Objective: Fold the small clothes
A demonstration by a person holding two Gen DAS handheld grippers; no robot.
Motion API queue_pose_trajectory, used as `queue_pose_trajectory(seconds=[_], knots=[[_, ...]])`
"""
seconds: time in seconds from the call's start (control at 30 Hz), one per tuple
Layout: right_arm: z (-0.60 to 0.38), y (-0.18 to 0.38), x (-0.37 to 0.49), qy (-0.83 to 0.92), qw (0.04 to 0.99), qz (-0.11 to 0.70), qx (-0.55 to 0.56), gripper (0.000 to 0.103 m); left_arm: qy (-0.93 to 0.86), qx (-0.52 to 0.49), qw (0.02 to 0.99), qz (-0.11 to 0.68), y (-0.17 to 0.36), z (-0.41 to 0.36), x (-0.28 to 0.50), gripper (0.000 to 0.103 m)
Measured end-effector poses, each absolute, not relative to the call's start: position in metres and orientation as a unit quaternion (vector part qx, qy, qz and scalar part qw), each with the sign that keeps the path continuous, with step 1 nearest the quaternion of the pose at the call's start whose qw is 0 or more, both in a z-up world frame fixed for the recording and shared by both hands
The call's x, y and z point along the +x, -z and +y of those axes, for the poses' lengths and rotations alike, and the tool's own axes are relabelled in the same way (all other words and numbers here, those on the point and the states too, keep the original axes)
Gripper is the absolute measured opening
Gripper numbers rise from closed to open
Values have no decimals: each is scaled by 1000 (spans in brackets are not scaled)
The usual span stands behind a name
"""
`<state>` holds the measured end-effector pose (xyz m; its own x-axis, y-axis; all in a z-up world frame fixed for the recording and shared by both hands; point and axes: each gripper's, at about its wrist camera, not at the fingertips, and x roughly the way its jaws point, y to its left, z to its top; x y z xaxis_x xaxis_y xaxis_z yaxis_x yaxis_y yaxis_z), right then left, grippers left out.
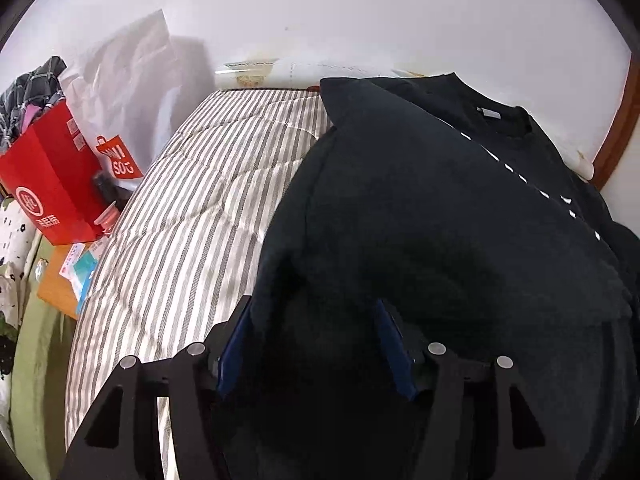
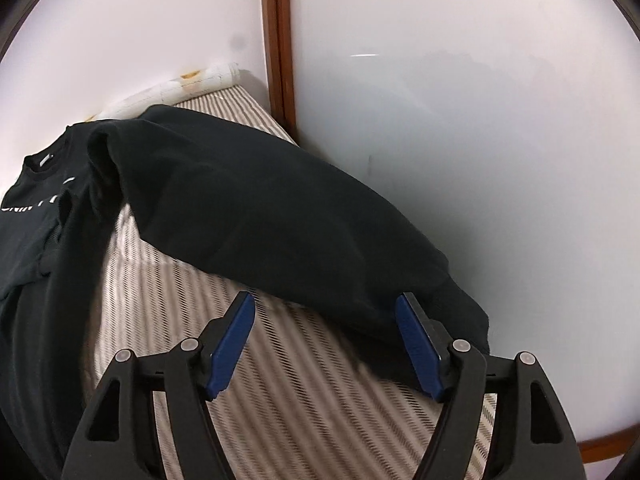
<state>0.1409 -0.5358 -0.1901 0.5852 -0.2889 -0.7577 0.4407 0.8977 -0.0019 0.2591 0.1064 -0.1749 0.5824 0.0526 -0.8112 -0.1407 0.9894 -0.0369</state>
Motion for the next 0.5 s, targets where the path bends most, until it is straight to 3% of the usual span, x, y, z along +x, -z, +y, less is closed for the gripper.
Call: queue_pose_trajectory(seconds=[0.17, 0.2, 0.27, 0.3, 0.33, 0.5], knots=[[-544, 198, 153, 212, 882, 412, 83, 72, -58, -42, 887, 456, 172, 97, 245, 59], [-544, 202, 159, 217, 877, 422, 74, 67, -59, -41, 887, 456, 171, 97, 243, 59], [-543, 204, 164, 211, 882, 418, 57, 47, -60, -41, 888, 455, 169, 97, 236, 59], [-542, 204, 164, 209, 884, 415, 52, 18, -61, -41, 888, 455, 169, 97, 234, 59], [-542, 204, 164, 213, 883, 415, 47, 14, -60, -41, 888, 455, 169, 98, 232, 59], [-537, 170, 162, 230, 896, 376, 44, 12, -57, -47, 886, 457, 168, 106, 223, 59]])
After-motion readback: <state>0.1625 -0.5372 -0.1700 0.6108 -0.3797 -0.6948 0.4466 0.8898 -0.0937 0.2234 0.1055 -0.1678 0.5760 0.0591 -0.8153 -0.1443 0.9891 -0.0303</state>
